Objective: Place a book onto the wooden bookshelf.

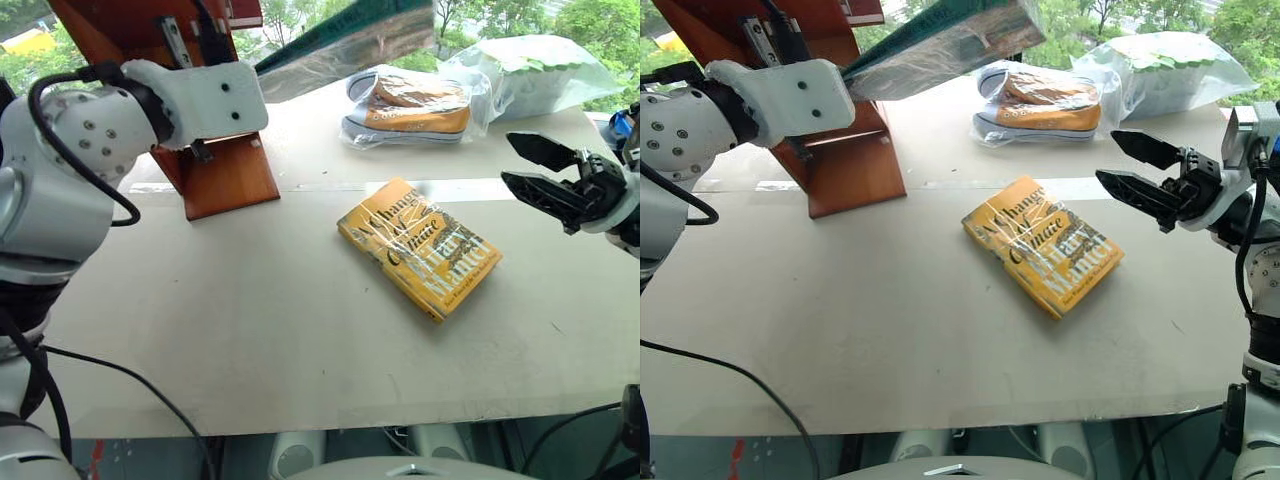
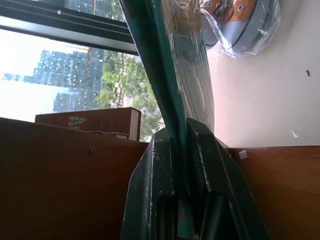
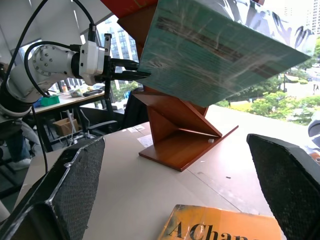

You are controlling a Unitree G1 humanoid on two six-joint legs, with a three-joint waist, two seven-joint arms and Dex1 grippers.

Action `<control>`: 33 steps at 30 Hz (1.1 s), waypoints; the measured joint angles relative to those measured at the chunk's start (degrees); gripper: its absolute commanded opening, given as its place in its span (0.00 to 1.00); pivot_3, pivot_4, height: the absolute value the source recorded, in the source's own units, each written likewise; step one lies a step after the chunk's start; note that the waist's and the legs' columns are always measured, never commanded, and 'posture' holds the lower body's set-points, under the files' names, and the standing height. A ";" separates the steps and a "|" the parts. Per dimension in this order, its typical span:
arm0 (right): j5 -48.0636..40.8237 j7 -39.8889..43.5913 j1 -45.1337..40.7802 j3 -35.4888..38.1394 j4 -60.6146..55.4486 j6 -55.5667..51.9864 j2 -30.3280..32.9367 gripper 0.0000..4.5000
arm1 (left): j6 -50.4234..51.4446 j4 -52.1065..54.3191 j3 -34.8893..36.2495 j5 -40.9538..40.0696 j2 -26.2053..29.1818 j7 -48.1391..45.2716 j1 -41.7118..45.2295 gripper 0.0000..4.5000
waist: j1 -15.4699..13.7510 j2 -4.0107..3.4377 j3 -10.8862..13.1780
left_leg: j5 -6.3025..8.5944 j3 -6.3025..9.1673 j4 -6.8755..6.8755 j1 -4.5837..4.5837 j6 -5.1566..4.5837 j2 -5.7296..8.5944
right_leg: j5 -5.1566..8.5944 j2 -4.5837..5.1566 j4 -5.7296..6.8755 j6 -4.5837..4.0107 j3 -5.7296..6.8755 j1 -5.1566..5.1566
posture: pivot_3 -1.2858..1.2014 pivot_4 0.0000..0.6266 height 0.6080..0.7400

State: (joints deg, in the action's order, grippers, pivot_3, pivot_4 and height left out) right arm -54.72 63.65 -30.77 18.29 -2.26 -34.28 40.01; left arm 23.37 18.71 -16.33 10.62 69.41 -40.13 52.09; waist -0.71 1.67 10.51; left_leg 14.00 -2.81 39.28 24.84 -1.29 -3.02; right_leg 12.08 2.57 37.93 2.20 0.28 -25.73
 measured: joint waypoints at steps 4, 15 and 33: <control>0.21 0.95 -1.82 -0.07 1.55 -0.12 0.02 1.00 | -1.22 -3.25 -0.11 5.46 -0.29 -2.31 2.83 0.00 | 0.01 0.00 0.01 | 0.00 0.00 0.03 -0.01 0.00 0.00 | 0.00 0.00 0.03 0.01 0.00 0.00 | 0.52 0.24 0.64; 0.56 1.19 -3.83 -0.03 3.13 -0.47 -0.24 1.00 | -1.35 -7.30 0.51 12.88 -1.79 -8.61 4.57 0.00 | 0.40 0.00 0.01 | 0.00 0.01 0.05 -0.04 0.00 -0.03 | 0.00 -0.01 0.12 0.01 0.00 0.00 | 0.52 0.24 0.64; 2.98 2.53 -5.82 -0.50 4.97 -0.04 -0.10 1.00 | 7.37 -6.03 3.28 25.54 2.22 -17.55 -5.20 0.00 | 0.25 0.00 0.01 | 0.00 0.00 0.12 -0.03 0.00 -0.06 | -0.01 -0.03 0.18 0.00 0.01 0.00 | 0.52 0.24 0.64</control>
State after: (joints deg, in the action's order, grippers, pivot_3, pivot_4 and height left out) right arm -51.73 66.18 -36.59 17.78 2.72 -34.33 39.91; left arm 30.74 12.68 -13.05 36.16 71.63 -57.68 46.89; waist -0.46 1.67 10.52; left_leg 14.00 -2.80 39.40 24.80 -1.30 -3.08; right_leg 12.08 2.55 38.11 2.20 0.29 -25.74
